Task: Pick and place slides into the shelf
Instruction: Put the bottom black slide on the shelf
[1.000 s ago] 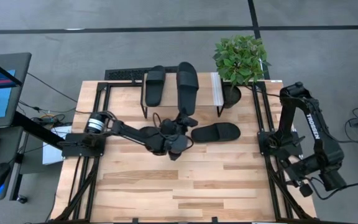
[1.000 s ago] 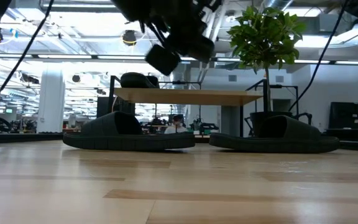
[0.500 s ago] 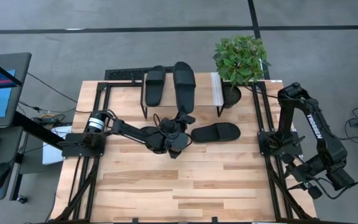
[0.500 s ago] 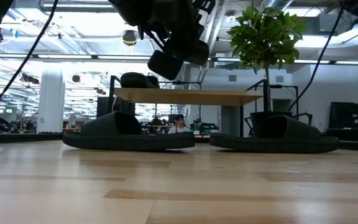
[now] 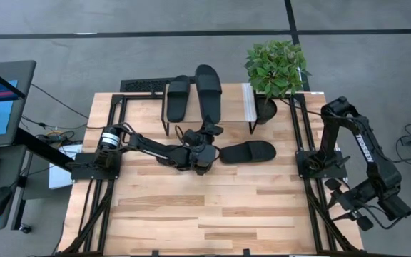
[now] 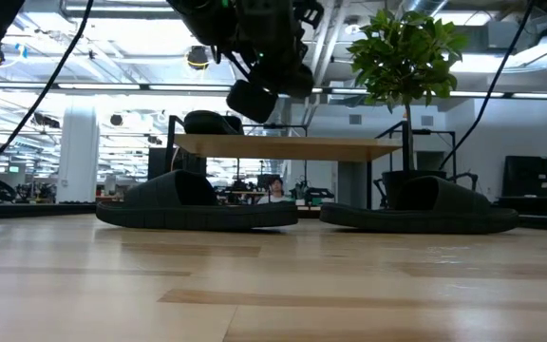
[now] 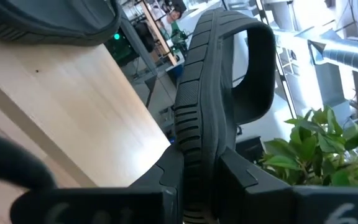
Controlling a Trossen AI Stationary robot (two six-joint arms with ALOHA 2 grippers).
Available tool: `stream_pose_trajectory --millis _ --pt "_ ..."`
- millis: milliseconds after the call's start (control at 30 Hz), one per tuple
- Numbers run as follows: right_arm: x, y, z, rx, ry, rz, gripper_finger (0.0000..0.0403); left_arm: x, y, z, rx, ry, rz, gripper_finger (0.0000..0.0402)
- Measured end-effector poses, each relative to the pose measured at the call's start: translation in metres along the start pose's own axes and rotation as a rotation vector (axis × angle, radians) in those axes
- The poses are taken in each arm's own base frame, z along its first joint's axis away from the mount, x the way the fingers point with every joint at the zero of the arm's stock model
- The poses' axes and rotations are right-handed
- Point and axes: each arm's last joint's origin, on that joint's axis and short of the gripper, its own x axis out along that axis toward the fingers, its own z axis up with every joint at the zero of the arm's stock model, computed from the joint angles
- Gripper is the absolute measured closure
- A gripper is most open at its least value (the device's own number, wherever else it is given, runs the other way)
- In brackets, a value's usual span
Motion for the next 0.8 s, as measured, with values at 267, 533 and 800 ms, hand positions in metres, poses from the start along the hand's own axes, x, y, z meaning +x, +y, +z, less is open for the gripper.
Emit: stream_pose_trajectory --millis 267,533,800 --pt "-0.002 0.007 -0.009 0.048 0.056 0.046 0.0225 -0.001 0.028 -0.001 -0.074 0.004 -0.002 0.0365" --pt "0.005 0.012 -0.014 0.051 0.045 0.033 0.0225 0.003 0.052 0.001 -0.112 -0.006 0.002 0.0365" --pt "0.005 0.011 -0.014 0.05 0.04 0.023 0.0225 0.011 0.069 0.002 -0.102 0.044 0.002 0.0365"
